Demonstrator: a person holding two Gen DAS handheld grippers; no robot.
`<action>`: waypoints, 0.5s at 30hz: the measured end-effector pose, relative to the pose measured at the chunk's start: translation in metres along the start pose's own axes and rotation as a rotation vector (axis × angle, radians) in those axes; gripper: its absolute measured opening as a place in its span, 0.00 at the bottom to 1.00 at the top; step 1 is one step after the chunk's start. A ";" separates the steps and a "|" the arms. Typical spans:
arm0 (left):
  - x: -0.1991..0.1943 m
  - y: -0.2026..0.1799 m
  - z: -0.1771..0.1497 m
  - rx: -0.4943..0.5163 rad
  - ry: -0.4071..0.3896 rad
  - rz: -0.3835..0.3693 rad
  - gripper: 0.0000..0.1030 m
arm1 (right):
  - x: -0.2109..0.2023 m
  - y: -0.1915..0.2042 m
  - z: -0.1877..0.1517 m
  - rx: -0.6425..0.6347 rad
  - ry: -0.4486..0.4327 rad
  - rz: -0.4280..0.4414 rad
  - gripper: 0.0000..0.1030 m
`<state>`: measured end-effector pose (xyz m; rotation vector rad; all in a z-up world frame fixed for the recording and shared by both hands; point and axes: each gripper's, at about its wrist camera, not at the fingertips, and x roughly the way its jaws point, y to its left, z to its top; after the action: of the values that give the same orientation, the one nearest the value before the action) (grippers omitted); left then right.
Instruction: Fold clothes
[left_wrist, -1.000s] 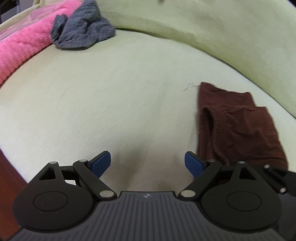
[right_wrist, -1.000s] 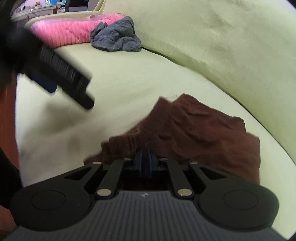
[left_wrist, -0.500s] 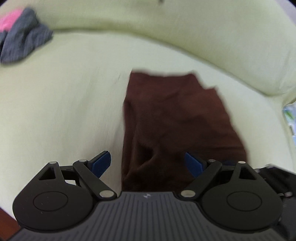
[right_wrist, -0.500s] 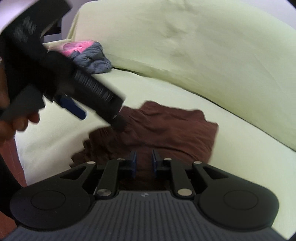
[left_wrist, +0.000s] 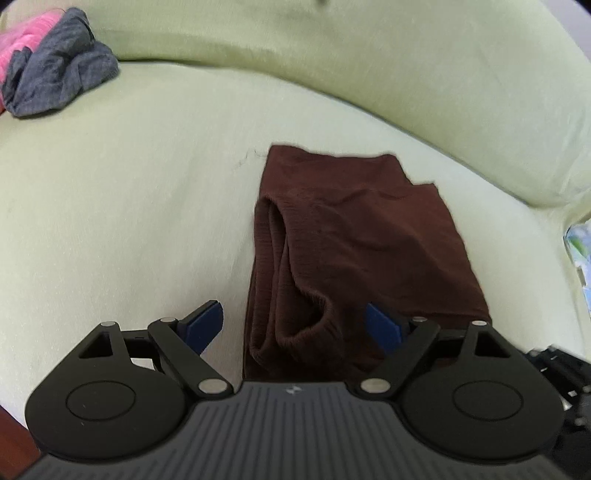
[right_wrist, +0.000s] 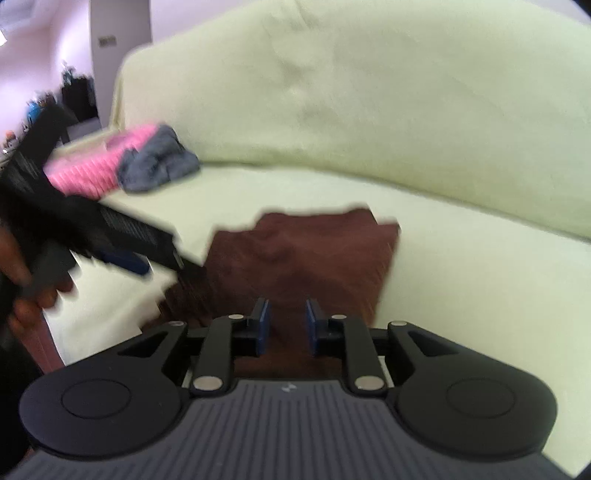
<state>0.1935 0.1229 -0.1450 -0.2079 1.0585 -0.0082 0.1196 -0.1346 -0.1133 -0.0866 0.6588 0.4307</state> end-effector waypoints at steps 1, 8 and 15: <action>0.003 0.003 -0.002 -0.017 0.007 -0.007 0.84 | 0.006 -0.003 -0.007 0.005 0.029 -0.005 0.18; -0.030 0.003 0.007 -0.063 -0.100 -0.057 0.83 | -0.004 -0.017 0.032 0.049 -0.028 0.056 0.26; -0.025 -0.027 0.052 -0.039 -0.211 -0.202 0.83 | 0.048 -0.051 0.090 0.027 -0.093 0.051 0.27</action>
<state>0.2291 0.1078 -0.0941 -0.3435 0.8245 -0.1451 0.2267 -0.1442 -0.0743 -0.0236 0.5761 0.4724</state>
